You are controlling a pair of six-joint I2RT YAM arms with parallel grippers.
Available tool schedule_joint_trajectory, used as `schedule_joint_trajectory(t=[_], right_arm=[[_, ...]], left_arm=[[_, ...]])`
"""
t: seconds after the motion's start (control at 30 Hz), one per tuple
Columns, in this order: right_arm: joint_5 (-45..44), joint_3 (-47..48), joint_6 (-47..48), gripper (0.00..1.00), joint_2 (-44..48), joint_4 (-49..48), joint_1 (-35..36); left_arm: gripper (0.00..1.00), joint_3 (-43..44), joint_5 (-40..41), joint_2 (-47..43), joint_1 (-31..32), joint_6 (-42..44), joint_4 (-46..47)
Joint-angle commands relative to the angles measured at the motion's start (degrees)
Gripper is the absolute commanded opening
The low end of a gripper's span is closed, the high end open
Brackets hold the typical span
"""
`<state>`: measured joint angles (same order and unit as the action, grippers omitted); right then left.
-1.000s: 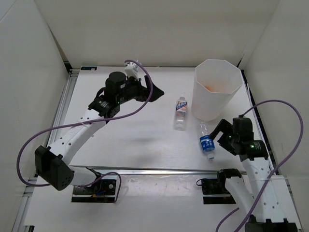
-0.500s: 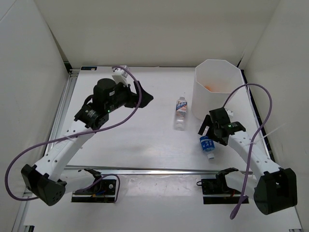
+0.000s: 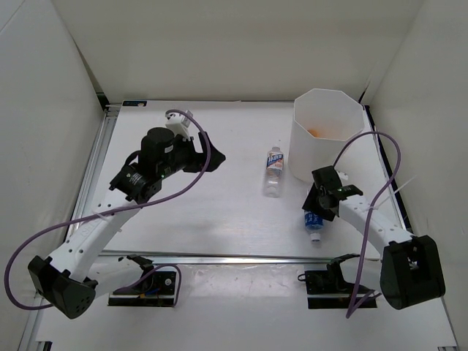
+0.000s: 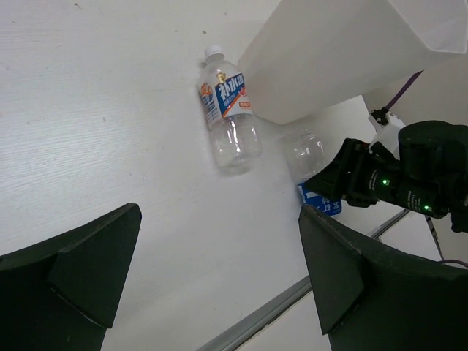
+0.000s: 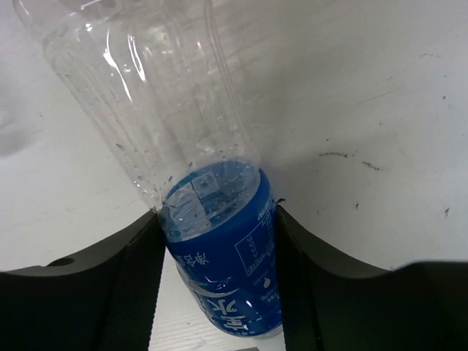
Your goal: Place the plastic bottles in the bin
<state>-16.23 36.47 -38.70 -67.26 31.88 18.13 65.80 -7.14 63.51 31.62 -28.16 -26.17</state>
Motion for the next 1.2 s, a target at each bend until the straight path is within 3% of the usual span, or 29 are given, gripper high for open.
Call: schedule_joint_trajectory(t=[0.0,0.2,0.33,0.43,0.47,0.6,0.73,0.8,0.97,1.07,1.1,1.17], right_arm=[[0.50,-0.52,-1.64,0.51,1.68,0.63,0.41],[3.04,5.97,-7.00,0.34,12.84,18.46,0.94],[5.33,18.17,-7.53,0.24,21.28,27.96,0.94],[4.37,33.89,-5.96,0.24,22.79,31.31,0.94],[1.93,43.07,-5.95,0.24,20.36,31.84,0.94],[-3.62,63.04,-0.52,0.25,10.95,26.69,0.94],[-8.73,72.58,7.31,0.29,-1.00,17.36,-0.98],[-7.08,77.25,9.08,0.34,-10.04,13.41,-3.26],[-3.21,80.25,8.12,0.46,-19.38,9.87,-8.28],[1.54,80.78,6.54,0.81,-21.77,9.87,-11.44],[2.25,80.78,5.75,1.00,-21.77,10.57,-12.06],[2.25,78.95,5.04,1.00,-19.93,11.10,-12.07]], left_arm=[[1.00,-1.02,2.04,-3.12,-0.15,-0.14,-1.07],[1.00,-2.87,3.70,-4.71,-0.15,-1.28,-1.07],[1.00,-3.40,4.50,-4.71,-0.15,-1.28,-1.07],[1.00,-3.40,5.11,-4.00,-0.15,-1.81,-1.07],[1.00,-3.40,5.11,-3.31,-0.15,-1.81,-1.07],[1.00,-2.34,5.11,-0.41,-0.15,-3.03,-1.07],[1.00,-1.73,4.07,1.70,-0.15,-5.15,-1.07],[1.00,-1.03,4.06,3.11,-0.15,-5.76,-1.07],[1.00,2.57,2.04,6.97,-0.15,-4.03,-1.07],[1.00,5.56,-1.38,10.13,-0.15,-2.52,-1.07],[1.00,6.18,-3.30,11.02,-0.15,-1.82,-1.07],[1.00,7.93,-4.63,13.99,-0.15,-3.37,-1.07]])
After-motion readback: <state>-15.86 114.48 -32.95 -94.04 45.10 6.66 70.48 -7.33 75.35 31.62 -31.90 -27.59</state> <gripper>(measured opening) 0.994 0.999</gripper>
